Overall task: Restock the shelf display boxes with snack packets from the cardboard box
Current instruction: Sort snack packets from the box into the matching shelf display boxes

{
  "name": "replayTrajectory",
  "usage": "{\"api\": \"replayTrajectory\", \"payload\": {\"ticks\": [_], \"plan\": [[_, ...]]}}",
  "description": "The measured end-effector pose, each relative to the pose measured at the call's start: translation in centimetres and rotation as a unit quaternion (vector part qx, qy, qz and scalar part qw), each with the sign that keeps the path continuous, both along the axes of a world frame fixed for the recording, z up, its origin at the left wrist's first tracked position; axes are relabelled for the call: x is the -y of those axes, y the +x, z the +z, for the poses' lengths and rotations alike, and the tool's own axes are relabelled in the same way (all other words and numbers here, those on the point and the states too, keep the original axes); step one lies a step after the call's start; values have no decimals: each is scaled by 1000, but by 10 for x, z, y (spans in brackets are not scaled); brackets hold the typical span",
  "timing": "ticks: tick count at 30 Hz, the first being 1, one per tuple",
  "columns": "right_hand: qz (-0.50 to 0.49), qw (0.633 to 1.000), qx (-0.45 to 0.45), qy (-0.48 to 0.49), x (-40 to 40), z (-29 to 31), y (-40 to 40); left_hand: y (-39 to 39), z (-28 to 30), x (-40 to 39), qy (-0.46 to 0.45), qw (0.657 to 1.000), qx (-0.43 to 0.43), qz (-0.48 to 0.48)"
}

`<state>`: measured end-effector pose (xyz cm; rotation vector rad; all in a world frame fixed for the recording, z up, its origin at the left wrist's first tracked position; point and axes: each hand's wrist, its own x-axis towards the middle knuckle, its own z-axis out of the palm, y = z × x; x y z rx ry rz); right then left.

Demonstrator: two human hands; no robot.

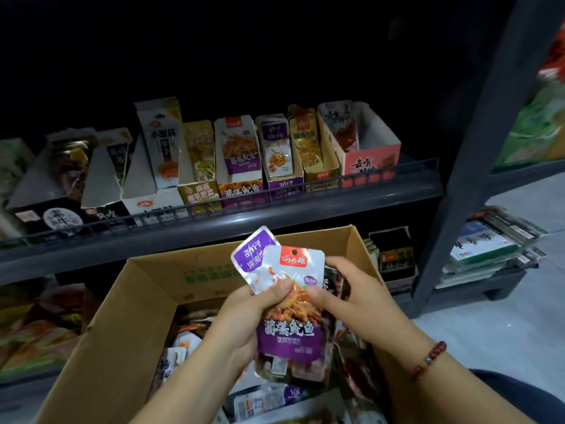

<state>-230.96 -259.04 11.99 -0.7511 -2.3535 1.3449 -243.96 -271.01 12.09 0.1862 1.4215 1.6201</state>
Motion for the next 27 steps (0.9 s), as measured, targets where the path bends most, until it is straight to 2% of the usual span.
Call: {"api": "replayTrajectory", "payload": {"ticks": [5,12,19,24,27], "plan": [[-75,987,-66,-124,-7,-6,-7,-1,-1,5,17,998,7,58],[-136,964,-168,-158,-14,-10,-3,-17,6,7,23,993,-21,114],[-185,943,-221,-166,-16,2,-4,-29,16,21,-20,972,-169,162],[-169,955,-221,-99,2,19,-20,-19,25,27,-26,938,-311,150],[-126,969,-205,-65,16,39,-39,-19,34,31,-11,924,-351,154]]}}
